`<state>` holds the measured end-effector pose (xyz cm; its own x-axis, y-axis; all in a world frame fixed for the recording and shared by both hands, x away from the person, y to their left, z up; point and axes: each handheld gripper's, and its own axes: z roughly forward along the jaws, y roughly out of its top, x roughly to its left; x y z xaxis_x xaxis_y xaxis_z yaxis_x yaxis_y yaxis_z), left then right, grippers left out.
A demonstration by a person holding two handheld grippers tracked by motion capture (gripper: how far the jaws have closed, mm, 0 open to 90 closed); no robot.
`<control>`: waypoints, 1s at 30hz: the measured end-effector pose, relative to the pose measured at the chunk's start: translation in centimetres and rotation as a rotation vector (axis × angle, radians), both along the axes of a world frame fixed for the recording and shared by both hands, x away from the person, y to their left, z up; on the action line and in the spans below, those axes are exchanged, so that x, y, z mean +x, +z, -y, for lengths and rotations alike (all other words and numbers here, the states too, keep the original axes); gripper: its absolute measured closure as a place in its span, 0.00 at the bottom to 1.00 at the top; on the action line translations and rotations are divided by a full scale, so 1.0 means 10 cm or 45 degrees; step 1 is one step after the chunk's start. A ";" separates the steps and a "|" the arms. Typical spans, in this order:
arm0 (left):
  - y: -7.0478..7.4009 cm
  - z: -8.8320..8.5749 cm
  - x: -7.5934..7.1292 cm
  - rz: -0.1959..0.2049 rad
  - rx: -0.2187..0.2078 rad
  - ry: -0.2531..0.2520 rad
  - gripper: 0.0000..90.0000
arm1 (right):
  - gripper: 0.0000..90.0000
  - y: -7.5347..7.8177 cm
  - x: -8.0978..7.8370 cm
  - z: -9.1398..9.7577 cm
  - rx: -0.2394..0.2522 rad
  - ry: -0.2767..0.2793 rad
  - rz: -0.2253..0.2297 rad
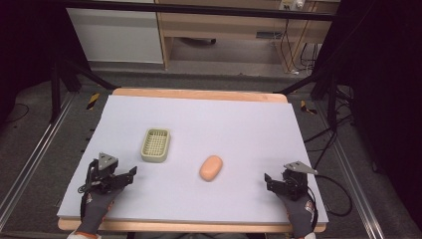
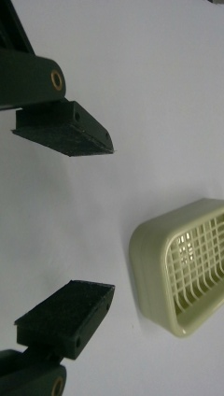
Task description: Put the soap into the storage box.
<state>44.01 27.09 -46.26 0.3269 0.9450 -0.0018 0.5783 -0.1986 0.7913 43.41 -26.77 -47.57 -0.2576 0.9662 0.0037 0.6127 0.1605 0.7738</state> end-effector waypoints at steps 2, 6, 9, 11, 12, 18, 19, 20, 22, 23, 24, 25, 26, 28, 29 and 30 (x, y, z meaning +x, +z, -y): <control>0.01 0.02 -0.01 0.000 0.000 -0.009 0.29 | 0.13 0.00 0.00 0.00 0.001 0.002 -0.006; 0.04 0.11 -0.05 0.014 0.000 -0.042 0.29 | 0.13 0.00 -0.01 -0.01 0.009 -0.005 -0.003; 0.04 0.14 -0.07 0.016 -0.002 -0.051 0.29 | 0.12 0.01 -0.01 -0.01 0.017 -0.011 -0.009; 0.05 0.16 -0.08 0.019 -0.003 -0.064 0.29 | 0.12 0.01 -0.02 -0.01 0.019 -0.008 -0.010; 0.06 0.17 -0.08 0.020 0.002 -0.072 0.29 | 0.12 0.01 -0.01 -0.01 0.018 -0.012 -0.010; 0.10 0.24 -0.12 0.033 -0.007 -0.104 0.29 | 0.11 0.00 -0.02 -0.03 0.004 -0.004 -0.016; 0.11 0.25 -0.12 0.034 -0.004 -0.115 0.29 | 0.10 0.00 -0.02 -0.03 0.001 -0.006 -0.019; 0.11 0.26 -0.13 0.039 -0.003 -0.119 0.29 | 0.10 0.00 -0.02 -0.03 -0.005 -0.005 -0.019; 0.11 0.29 -0.13 0.033 0.001 -0.136 0.29 | 0.10 0.00 -0.02 -0.04 -0.003 0.001 -0.019; 0.12 0.30 -0.14 0.035 0.006 -0.143 0.29 | 0.10 -0.01 -0.02 -0.04 -0.001 0.004 -0.019; 0.12 0.31 -0.14 0.036 0.007 -0.150 0.29 | 0.10 -0.01 -0.02 -0.05 0.000 0.004 -0.024; 0.12 0.33 -0.14 0.037 0.008 -0.155 0.29 | 0.10 -0.01 -0.01 -0.05 -0.010 0.011 -0.023; 0.13 0.34 -0.15 0.040 0.010 -0.161 0.28 | 0.10 -0.01 -0.02 -0.06 -0.008 0.005 -0.029; 0.13 0.38 -0.15 0.043 0.005 -0.176 0.28 | 0.10 -0.01 -0.02 -0.06 -0.010 0.006 -0.030; 0.14 0.40 -0.16 0.039 0.007 -0.185 0.28 | 0.10 -0.01 -0.02 -0.07 -0.010 0.009 -0.030; 0.14 0.42 -0.16 0.036 -0.002 -0.194 0.28 | 0.10 -0.01 -0.02 -0.06 -0.014 0.013 -0.027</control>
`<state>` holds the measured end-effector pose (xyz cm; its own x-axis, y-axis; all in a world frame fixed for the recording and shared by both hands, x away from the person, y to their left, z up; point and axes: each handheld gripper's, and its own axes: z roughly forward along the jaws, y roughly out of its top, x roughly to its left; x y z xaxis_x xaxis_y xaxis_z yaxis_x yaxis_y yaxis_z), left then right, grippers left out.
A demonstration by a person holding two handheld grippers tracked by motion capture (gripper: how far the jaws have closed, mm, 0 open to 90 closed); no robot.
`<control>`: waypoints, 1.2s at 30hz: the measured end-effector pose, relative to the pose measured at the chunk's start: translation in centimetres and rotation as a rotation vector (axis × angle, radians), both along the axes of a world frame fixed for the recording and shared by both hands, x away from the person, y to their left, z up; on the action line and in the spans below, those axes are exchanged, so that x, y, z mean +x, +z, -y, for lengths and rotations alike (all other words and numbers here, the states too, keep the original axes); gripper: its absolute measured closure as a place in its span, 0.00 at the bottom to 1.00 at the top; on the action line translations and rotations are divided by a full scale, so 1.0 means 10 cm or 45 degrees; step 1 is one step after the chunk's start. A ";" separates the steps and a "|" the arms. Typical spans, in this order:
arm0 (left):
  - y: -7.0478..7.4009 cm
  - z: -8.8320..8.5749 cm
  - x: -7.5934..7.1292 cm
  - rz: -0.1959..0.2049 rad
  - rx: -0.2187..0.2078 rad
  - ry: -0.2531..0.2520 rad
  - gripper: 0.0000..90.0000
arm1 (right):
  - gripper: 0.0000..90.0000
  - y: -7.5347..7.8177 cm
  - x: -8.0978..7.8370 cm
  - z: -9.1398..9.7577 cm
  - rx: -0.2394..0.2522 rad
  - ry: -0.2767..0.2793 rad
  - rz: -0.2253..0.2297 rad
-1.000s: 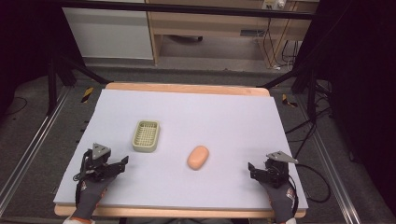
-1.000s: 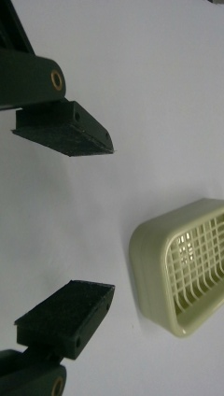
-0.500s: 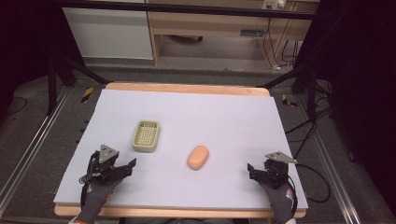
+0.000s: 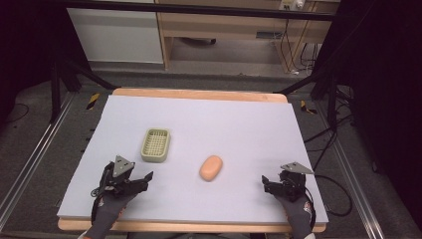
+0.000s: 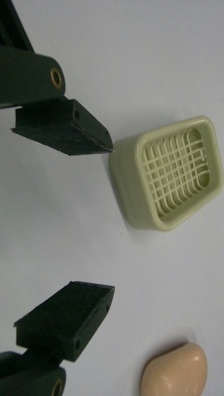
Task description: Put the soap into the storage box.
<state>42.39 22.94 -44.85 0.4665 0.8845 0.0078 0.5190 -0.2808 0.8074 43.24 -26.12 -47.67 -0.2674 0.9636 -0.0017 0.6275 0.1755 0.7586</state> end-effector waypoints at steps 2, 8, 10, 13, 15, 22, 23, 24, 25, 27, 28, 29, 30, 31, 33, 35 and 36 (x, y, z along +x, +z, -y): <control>0.01 0.05 0.00 0.008 -0.002 -0.019 0.28 | 0.10 0.00 0.00 0.00 0.005 0.003 0.005; 0.02 0.19 -0.04 0.019 0.020 -0.073 0.28 | 0.10 0.01 0.00 -0.02 0.004 0.016 0.004; 0.03 0.23 -0.05 0.024 0.017 -0.084 0.28 | 0.10 0.01 0.00 -0.03 0.002 0.023 0.004; 0.03 0.27 -0.05 0.023 0.022 -0.097 0.27 | 0.10 0.01 0.00 -0.03 -0.003 0.017 0.003; 0.03 0.30 -0.05 0.020 0.026 -0.107 0.27 | 0.10 0.00 0.00 -0.02 -0.007 0.016 0.009; 0.05 0.42 -0.04 0.015 0.039 -0.151 0.26 | 0.10 0.00 0.00 -0.03 -0.001 0.011 0.004; 0.05 0.43 -0.04 0.013 0.042 -0.154 0.26 | 0.10 0.00 0.00 -0.03 0.001 0.011 0.004; 0.06 0.45 -0.03 0.012 0.049 -0.163 0.26 | 0.10 0.00 0.00 -0.03 -0.002 0.012 0.004; 0.06 0.48 -0.03 0.010 0.055 -0.174 0.26 | 0.10 0.00 0.00 -0.03 -0.007 0.014 0.004; 0.07 0.52 -0.02 0.010 0.064 -0.184 0.25 | 0.10 0.00 0.00 -0.03 0.000 0.008 -0.002; 0.07 0.53 -0.02 0.010 0.063 -0.188 0.25 | 0.10 0.00 0.00 -0.03 -0.005 0.009 0.002; 0.08 0.54 -0.02 0.008 0.069 -0.193 0.25 | 0.10 0.00 0.00 -0.03 -0.003 0.011 0.004; 0.09 0.56 -0.02 0.010 0.063 -0.197 0.25 | 0.10 0.00 0.00 -0.03 -0.003 0.011 0.004; 0.10 0.57 -0.01 0.006 0.067 -0.205 0.25 | 0.10 0.00 0.00 -0.03 -0.002 0.008 0.004; 0.13 0.60 -0.01 0.009 0.062 -0.211 0.25 | 0.10 0.00 0.00 -0.03 -0.002 0.006 0.004; 0.17 0.63 0.01 0.014 0.051 -0.217 0.25 | 0.10 0.00 0.00 -0.03 -0.002 0.007 0.005; 0.20 0.65 0.01 0.018 0.050 -0.223 0.25 | 0.10 0.01 0.00 -0.03 -0.005 0.006 0.003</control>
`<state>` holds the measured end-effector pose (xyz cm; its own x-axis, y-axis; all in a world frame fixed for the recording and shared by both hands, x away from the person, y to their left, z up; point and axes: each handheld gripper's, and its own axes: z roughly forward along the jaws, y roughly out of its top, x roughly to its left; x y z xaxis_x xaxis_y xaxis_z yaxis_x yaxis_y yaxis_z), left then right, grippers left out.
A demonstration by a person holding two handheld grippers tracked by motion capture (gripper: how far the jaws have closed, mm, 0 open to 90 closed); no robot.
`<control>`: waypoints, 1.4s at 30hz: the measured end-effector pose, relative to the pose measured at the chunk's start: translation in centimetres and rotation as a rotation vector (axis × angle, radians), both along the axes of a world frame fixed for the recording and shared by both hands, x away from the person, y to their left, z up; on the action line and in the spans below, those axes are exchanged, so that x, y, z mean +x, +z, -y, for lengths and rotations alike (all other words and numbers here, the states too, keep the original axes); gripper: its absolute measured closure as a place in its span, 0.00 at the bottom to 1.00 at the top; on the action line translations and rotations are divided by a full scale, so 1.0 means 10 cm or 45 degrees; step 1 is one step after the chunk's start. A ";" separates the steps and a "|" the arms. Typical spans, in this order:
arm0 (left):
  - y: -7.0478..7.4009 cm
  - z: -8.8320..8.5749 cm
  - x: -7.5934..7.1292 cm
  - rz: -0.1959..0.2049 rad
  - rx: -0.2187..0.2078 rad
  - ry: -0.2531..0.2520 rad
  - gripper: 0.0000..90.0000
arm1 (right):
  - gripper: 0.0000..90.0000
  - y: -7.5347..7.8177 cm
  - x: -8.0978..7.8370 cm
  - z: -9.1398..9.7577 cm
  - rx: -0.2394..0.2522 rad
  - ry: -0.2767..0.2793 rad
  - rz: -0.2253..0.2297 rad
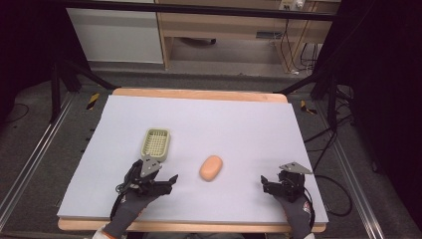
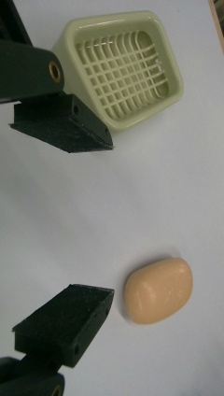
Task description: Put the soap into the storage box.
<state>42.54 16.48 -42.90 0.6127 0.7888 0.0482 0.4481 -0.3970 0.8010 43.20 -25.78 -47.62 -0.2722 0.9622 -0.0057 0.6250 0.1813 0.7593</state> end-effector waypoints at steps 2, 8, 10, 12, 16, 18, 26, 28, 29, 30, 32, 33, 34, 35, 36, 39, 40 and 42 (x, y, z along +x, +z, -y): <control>0.03 0.04 0.02 0.004 -0.009 -0.008 0.25 | 0.10 0.00 0.00 -0.01 -0.001 0.002 0.003; 0.10 0.18 0.08 0.010 -0.019 -0.030 0.25 | 0.10 0.00 0.00 0.00 -0.009 0.010 0.008; 0.13 0.23 0.10 0.014 -0.030 -0.038 0.25 | 0.10 0.00 -0.01 0.00 0.006 -0.003 0.006; 0.15 0.28 0.11 0.014 -0.026 -0.048 0.25 | 0.10 0.00 -0.01 0.00 0.005 -0.005 0.007; 0.17 0.39 0.13 0.013 -0.038 -0.064 0.25 | 0.10 0.00 0.00 0.00 -0.005 0.001 0.010; 0.17 0.43 0.15 0.008 -0.035 -0.073 0.25 | 0.10 0.00 0.00 0.00 -0.001 0.000 0.010; 0.19 0.59 0.24 0.000 -0.037 -0.091 0.25 | 0.10 0.00 0.00 -0.01 -0.005 0.005 0.006; 0.20 0.60 0.25 -0.002 -0.028 -0.097 0.25 | 0.10 0.00 0.00 -0.01 -0.002 0.003 0.006; 0.19 0.61 0.26 -0.002 -0.028 -0.094 0.25 | 0.10 0.00 0.00 -0.01 -0.006 0.004 0.006; 0.20 0.62 0.26 -0.002 -0.025 -0.092 0.25 | 0.10 0.00 0.00 -0.01 -0.004 0.004 0.007; 0.20 0.62 0.28 -0.003 -0.027 -0.093 0.25 | 0.10 0.00 0.00 -0.01 -0.007 0.004 0.005; 0.20 0.63 0.29 -0.003 -0.025 -0.092 0.25 | 0.10 0.00 0.00 -0.01 -0.006 0.005 0.006; 0.20 0.63 0.30 0.000 -0.024 -0.091 0.25 | 0.10 0.00 0.00 -0.01 -0.007 0.006 0.005; 0.21 0.64 0.31 -0.007 -0.027 -0.088 0.25 | 0.10 0.00 0.01 0.00 -0.008 0.008 0.005; 0.21 0.64 0.31 -0.012 -0.022 -0.090 0.25 | 0.10 0.00 0.01 -0.01 -0.008 0.004 0.004; 0.21 0.65 0.33 -0.013 -0.018 -0.089 0.25 | 0.10 0.00 0.00 -0.01 -0.005 0.004 0.003; 0.21 0.66 0.33 -0.019 -0.013 -0.091 0.25 | 0.10 0.00 0.00 0.00 -0.002 0.006 0.006; 0.21 0.68 0.33 -0.022 -0.008 -0.091 0.25 | 0.10 0.00 0.00 0.00 -0.008 0.010 0.012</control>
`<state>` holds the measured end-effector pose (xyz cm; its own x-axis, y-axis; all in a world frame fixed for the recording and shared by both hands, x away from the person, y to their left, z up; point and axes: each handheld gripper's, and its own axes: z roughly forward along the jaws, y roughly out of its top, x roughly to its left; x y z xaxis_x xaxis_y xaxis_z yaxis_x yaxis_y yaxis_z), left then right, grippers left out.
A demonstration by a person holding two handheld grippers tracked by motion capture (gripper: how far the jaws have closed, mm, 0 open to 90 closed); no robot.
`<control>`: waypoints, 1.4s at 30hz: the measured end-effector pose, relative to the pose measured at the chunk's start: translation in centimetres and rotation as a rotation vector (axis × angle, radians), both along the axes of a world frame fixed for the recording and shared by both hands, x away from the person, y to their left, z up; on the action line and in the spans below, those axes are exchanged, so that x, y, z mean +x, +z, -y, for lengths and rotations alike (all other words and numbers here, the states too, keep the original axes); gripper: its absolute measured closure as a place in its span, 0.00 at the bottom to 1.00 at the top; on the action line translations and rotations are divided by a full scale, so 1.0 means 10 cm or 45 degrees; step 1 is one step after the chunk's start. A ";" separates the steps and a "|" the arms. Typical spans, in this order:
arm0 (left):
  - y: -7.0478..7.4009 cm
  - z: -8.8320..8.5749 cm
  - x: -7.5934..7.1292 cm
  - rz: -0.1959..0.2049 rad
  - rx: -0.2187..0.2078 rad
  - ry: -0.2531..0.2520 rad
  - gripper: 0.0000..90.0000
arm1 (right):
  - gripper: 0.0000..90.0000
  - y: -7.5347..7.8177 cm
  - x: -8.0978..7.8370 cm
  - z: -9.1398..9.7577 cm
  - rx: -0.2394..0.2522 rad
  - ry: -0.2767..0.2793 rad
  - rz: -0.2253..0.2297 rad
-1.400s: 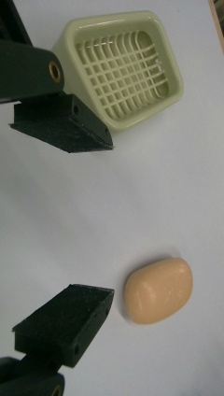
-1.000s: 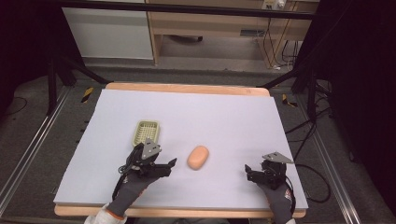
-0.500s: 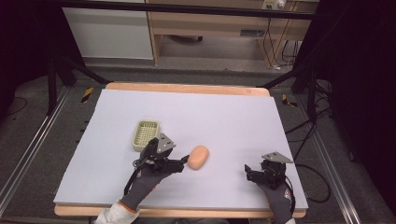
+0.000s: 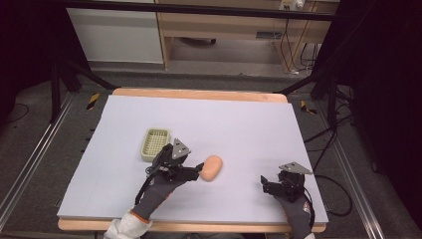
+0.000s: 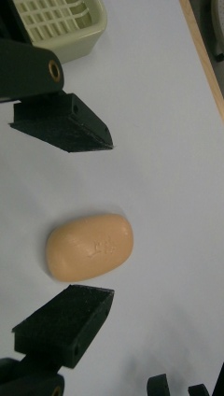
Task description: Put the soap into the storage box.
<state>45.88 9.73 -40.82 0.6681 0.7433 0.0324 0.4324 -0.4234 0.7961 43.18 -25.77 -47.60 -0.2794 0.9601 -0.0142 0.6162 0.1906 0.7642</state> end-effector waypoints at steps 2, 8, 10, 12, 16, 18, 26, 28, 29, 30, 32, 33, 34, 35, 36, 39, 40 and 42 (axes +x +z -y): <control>-0.01 0.02 0.01 -0.008 0.004 -0.001 0.25 | 0.10 0.00 0.00 0.00 -0.001 -0.001 -0.003; -0.03 0.12 0.06 -0.022 0.030 -0.015 0.25 | 0.09 0.00 -0.01 0.00 0.021 -0.010 -0.009; -0.03 0.15 0.07 -0.019 0.032 -0.022 0.25 | 0.09 0.00 0.00 0.00 0.013 -0.007 -0.005; -0.04 0.19 0.08 -0.024 0.033 -0.027 0.25 | 0.09 0.00 0.00 0.00 0.009 -0.004 -0.006; -0.07 0.25 0.09 -0.035 0.044 -0.038 0.25 | 0.09 0.00 0.00 0.00 0.013 -0.006 -0.008; -0.08 0.27 0.10 -0.041 0.050 -0.042 0.25 | 0.09 0.00 0.00 0.01 0.007 -0.004 -0.006; -0.15 0.36 0.16 -0.068 0.064 -0.046 0.26 | 0.09 0.00 0.00 0.00 0.006 -0.005 -0.007; -0.17 0.39 0.17 -0.076 0.067 -0.052 0.26 | 0.09 0.00 0.01 0.00 0.007 -0.006 -0.006; -0.18 0.40 0.18 -0.075 0.071 -0.055 0.26 | 0.09 0.00 0.01 0.00 0.006 -0.008 -0.007; -0.19 0.42 0.18 -0.076 0.075 -0.058 0.26 | 0.09 0.00 0.01 0.00 0.007 -0.008 -0.006; -0.21 0.44 0.20 -0.078 0.085 -0.058 0.26 | 0.09 0.00 0.01 0.01 0.004 -0.007 -0.004; -0.21 0.45 0.20 -0.082 0.087 -0.060 0.26 | 0.09 0.00 0.01 0.00 0.006 -0.008 -0.006; -0.23 0.46 0.21 -0.089 0.083 -0.058 0.26 | 0.09 0.00 0.00 0.00 0.006 -0.008 -0.005; -0.23 0.47 0.21 -0.088 0.089 -0.060 0.26 | 0.09 0.00 0.00 0.00 0.010 -0.008 -0.007; -0.24 0.48 0.22 -0.091 0.090 -0.062 0.26 | 0.09 0.00 0.00 0.00 0.010 -0.009 -0.006; -0.26 0.50 0.23 -0.096 0.102 -0.070 0.26 | 0.09 0.00 0.00 0.00 0.010 -0.008 -0.007; -0.27 0.51 0.24 -0.102 0.104 -0.072 0.26 | 0.09 0.00 0.00 0.00 0.010 -0.008 -0.007; -0.29 0.53 0.25 -0.107 0.107 -0.070 0.26 | 0.09 0.00 0.00 0.00 0.010 -0.008 -0.007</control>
<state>48.36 4.42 -43.72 0.7109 0.7024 0.0354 0.4702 -0.5122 0.7188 43.19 -25.81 -47.55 -0.2733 0.9619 -0.0049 0.6214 0.1805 0.7624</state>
